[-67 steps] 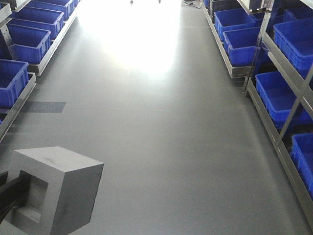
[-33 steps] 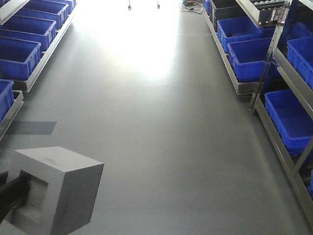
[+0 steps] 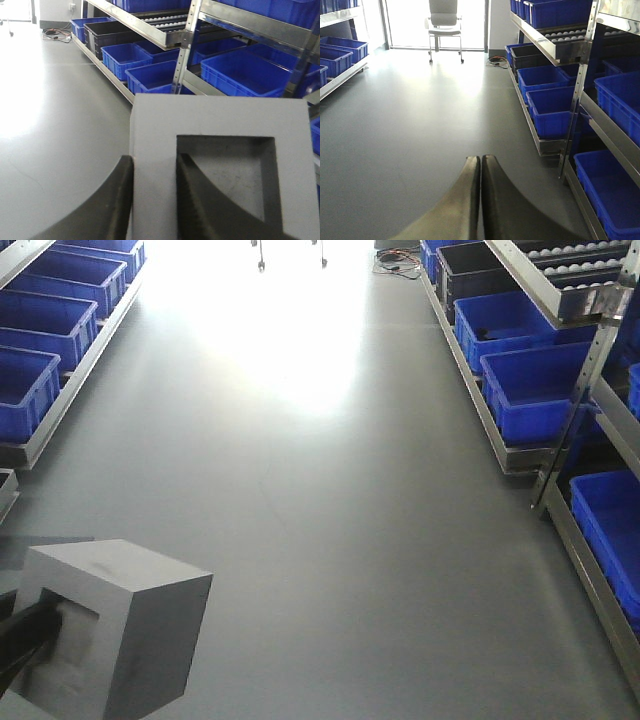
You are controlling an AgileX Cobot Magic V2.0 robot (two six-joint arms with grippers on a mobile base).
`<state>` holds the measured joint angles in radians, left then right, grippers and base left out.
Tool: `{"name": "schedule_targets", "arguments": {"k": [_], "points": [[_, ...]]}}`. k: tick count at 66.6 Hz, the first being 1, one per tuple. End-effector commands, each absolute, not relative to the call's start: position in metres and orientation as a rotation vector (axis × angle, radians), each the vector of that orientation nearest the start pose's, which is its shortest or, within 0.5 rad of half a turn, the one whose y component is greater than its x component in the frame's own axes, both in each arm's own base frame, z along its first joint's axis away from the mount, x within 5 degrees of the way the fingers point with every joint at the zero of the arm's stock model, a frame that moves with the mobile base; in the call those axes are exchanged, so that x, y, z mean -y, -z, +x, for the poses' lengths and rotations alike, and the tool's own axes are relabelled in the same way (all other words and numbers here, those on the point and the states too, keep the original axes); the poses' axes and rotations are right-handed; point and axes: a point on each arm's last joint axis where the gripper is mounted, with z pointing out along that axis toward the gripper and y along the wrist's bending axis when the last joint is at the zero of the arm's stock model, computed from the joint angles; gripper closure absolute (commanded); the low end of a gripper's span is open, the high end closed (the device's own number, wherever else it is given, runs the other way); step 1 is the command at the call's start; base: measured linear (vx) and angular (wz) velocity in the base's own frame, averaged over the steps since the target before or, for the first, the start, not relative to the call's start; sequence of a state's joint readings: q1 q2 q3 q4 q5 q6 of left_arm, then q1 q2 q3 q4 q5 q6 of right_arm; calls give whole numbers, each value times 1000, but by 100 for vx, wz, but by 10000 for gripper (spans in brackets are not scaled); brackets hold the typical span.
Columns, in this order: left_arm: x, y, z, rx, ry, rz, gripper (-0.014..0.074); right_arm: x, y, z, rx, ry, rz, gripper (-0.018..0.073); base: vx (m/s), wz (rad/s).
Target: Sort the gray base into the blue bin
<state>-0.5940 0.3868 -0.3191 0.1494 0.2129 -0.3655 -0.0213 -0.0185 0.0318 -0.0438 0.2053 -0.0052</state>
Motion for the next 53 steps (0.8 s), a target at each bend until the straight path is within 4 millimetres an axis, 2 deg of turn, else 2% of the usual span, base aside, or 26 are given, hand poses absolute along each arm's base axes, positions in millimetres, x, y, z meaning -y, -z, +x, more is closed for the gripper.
{"name": "schedule_targets", "arguments": {"k": [1, 53], "points": [[52, -294, 78, -1641, 618, 299, 603, 2, -191, 56, -1620, 76, -24, 564, 52, 4], [52, -294, 78, -1641, 618, 299, 603, 2, -191, 56, -1622, 76, -24, 564, 50, 8]]}}
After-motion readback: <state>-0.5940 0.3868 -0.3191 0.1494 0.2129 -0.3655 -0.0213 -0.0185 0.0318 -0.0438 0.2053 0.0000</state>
